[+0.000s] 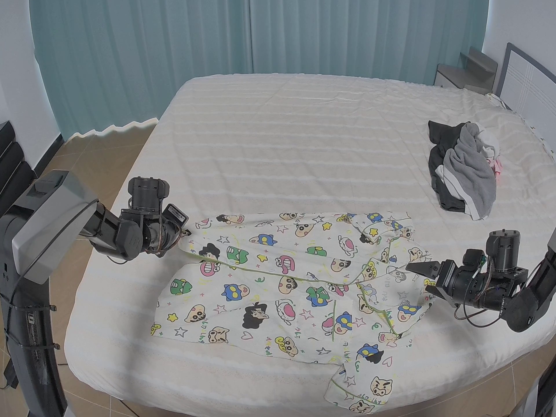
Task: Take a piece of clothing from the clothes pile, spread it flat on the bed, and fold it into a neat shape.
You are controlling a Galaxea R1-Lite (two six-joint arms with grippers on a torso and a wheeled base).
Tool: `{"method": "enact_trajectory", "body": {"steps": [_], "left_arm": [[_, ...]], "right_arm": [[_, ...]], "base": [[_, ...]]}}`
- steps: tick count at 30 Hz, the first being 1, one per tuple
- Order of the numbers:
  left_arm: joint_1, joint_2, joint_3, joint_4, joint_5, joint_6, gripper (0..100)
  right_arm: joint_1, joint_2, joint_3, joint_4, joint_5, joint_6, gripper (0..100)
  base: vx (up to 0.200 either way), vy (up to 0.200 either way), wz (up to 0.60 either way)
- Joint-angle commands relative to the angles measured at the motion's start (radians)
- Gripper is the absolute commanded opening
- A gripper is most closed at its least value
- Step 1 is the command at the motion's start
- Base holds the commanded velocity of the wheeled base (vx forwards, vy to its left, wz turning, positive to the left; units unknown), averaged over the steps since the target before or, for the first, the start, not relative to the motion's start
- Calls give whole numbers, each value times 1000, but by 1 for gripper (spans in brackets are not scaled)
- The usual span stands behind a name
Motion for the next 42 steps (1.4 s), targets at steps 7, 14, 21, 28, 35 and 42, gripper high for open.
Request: {"method": "enact_trajectory", "body": {"steps": [7, 14, 21, 28, 35, 42], "left_arm": [[-4, -22, 40, -77, -22, 35, 100], [2, 4, 26, -77, -63, 34, 100], [59, 61, -126, -19, -212, 26, 100], [76, 119, -278, 134, -287, 31, 100], [94, 145, -272, 194, -296, 31, 100], [111, 147, -278, 191, -373, -6, 100]], "right_arm": [[1, -6, 0, -1, -1, 0, 100], [1, -6, 0, -2, -1, 0, 100], [8, -6, 3, -2, -1, 0, 100], [44, -4, 22, -32, -33, 0, 100], [51, 1, 28, -41, -39, 0, 100], [56, 4, 28, -41, -38, 0, 100]], "base": [[0, 0, 0], [0, 0, 0], [0, 0, 0], [0, 0, 0], [0, 0, 0], [0, 0, 0]]}}
